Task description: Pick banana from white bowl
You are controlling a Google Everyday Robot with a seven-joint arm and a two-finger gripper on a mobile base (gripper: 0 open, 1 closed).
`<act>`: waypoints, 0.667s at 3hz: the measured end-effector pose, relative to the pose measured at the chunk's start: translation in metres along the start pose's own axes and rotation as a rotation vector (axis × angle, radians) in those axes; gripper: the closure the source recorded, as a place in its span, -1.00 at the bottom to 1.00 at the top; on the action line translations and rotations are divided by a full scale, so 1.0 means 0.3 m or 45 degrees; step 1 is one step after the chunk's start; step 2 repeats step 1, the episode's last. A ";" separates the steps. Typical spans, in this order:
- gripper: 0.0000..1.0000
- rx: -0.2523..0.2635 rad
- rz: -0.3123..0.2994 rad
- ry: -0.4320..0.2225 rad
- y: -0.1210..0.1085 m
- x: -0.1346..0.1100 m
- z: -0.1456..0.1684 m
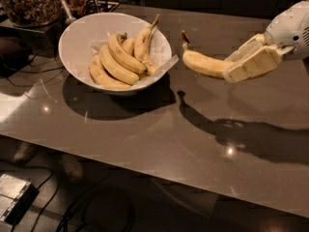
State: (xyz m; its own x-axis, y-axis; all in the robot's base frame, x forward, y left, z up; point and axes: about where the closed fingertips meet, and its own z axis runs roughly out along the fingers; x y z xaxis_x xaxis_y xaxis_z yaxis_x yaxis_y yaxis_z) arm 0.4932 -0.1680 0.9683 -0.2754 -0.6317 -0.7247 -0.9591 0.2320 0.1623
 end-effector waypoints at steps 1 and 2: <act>1.00 0.011 0.001 -0.007 -0.008 -0.004 0.003; 1.00 0.011 0.001 -0.007 -0.008 -0.004 0.003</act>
Offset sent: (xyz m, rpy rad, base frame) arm 0.0000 0.0000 0.0000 0.0000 0.0000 0.0000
